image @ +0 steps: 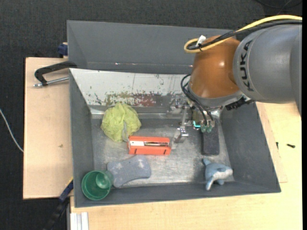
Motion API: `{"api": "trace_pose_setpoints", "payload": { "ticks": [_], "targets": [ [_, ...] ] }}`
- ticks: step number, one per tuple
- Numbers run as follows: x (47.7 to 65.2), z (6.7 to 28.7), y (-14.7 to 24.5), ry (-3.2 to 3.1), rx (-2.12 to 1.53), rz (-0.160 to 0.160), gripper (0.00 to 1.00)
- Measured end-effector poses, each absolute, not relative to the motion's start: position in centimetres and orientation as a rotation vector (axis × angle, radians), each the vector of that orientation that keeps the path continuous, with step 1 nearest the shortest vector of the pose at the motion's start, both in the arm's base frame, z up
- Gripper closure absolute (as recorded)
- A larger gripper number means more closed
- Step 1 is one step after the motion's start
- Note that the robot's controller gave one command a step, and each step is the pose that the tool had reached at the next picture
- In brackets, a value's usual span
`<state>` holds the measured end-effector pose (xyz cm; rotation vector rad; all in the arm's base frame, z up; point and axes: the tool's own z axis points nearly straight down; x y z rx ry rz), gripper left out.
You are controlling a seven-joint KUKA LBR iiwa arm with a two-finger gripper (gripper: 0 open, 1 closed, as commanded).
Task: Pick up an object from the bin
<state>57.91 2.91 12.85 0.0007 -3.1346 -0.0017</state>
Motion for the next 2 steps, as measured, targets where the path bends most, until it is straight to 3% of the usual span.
{"api": "trace_pose_setpoints", "payload": {
  "ticks": [1,2],
  "targets": [
    [58.1,13.3,2.9,-3.143,0.0,-0.002,0.0],
    [56.3,9.2,6.0,-3.146,-0.077,-0.001,0.0]
  ]
}}
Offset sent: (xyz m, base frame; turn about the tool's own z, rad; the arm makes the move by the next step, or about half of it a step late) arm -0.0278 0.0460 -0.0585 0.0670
